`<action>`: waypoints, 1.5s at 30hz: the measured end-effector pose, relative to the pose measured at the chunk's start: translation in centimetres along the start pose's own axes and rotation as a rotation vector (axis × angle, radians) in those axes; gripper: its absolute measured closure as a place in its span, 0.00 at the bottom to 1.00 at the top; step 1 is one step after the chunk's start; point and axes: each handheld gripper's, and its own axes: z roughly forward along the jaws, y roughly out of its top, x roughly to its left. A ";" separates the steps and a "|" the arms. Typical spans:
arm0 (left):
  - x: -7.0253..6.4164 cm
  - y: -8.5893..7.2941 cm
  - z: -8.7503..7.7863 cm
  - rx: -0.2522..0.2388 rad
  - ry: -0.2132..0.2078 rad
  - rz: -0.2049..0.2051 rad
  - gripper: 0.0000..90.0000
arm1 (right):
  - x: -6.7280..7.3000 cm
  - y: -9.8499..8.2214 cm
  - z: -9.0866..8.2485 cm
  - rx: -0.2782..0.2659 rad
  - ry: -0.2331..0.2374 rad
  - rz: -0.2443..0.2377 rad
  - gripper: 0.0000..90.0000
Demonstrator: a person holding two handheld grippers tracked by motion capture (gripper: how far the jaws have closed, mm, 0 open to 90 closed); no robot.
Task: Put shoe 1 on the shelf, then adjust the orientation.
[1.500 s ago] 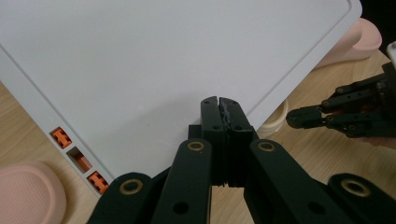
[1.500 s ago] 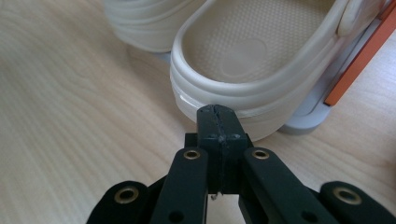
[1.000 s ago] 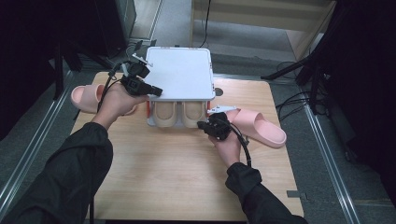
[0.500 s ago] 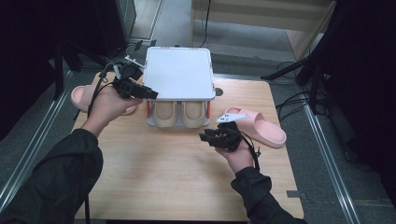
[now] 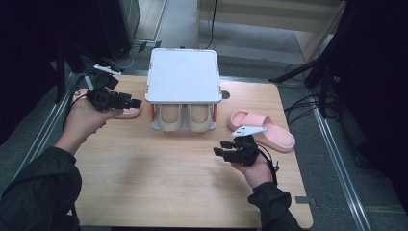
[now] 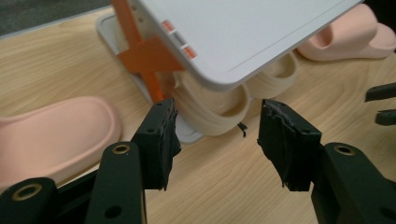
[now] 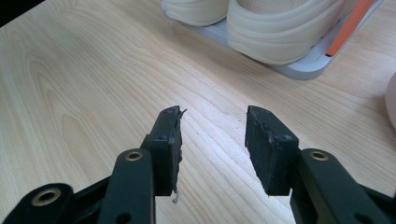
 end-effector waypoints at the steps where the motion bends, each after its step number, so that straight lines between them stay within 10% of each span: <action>1: 0.4 -0.3 0.1 0.005 0.001 -0.005 0.51 | 0.0 0.0 0.0 -0.004 -0.003 -0.005 0.63; 17: 5.0 -4.6 3.2 0.026 0.056 -0.085 0.62 | -0.4 -0.1 -0.4 -0.018 -0.016 -0.013 0.62; 35: 9.2 -4.7 7.0 0.031 0.168 -0.199 0.98 | -0.4 0.0 -0.3 -0.016 0.001 0.025 0.69; 45: 12.2 -5.7 8.3 0.025 0.235 -0.296 0.99 | -0.4 0.1 -0.6 -0.035 -0.004 0.038 0.69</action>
